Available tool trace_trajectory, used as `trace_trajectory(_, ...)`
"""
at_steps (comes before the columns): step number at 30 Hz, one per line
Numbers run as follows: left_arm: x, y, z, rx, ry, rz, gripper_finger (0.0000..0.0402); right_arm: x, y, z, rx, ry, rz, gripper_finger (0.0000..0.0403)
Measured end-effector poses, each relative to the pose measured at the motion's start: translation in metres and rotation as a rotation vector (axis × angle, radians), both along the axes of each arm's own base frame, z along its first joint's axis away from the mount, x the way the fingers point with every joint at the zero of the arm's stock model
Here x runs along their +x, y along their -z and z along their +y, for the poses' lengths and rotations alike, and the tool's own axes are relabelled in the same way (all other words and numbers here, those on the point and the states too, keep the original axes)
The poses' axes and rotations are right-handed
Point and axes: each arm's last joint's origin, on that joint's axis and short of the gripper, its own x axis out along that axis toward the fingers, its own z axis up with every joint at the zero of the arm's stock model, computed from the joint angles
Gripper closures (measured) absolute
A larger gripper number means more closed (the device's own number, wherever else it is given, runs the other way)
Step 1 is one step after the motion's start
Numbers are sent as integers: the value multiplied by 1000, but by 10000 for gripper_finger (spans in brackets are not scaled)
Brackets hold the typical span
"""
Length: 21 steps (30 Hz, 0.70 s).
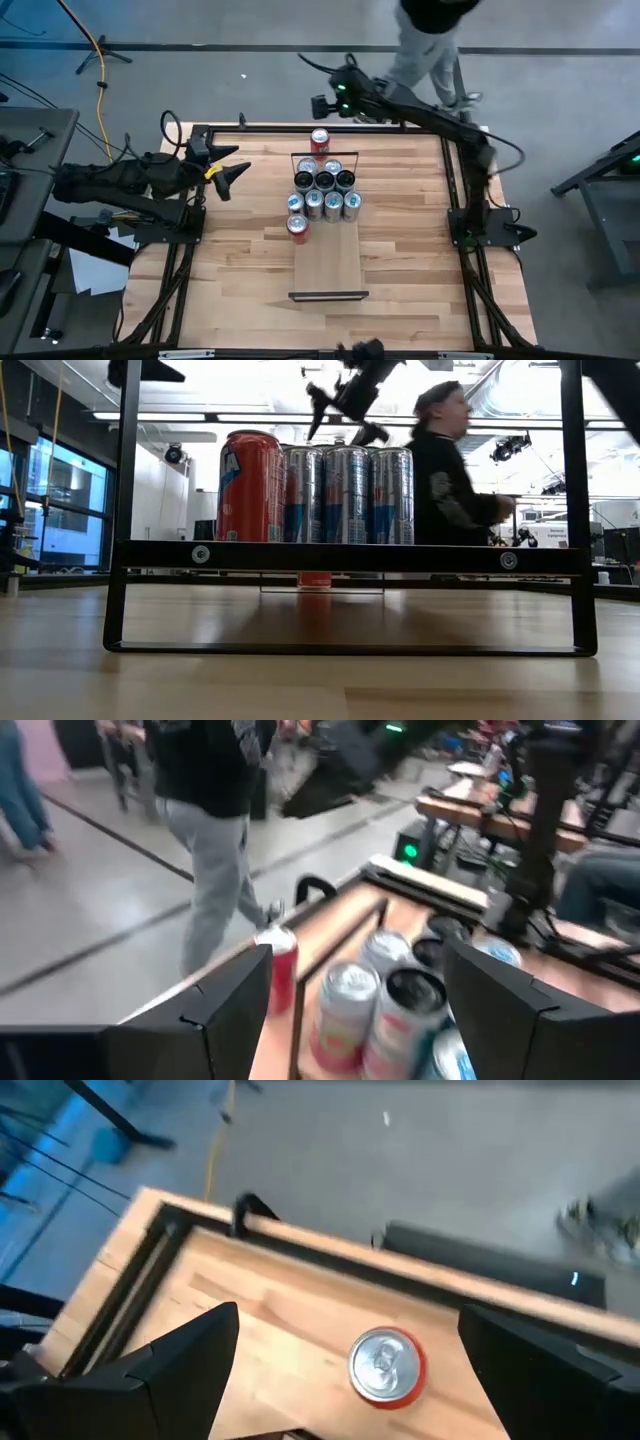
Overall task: Place canned beverage on shelf
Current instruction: Put the red soda can on the shelf aligned with the other red soda can
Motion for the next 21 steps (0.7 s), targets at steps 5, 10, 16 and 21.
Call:
trace_trajectory(5,-18,2,5,-48,47,9,147,33,31,-29,152,27,87,38)
trace_trajectory(10,-26,1,7,-63,76,-12,147,45,78,-44,305,81,109,38)
trace_trajectory(16,-26,1,7,-63,88,-13,147,41,112,-49,405,204,141,38)
trace_trajectory(21,-25,1,6,-42,120,7,147,50,114,-44,408,215,86,38)
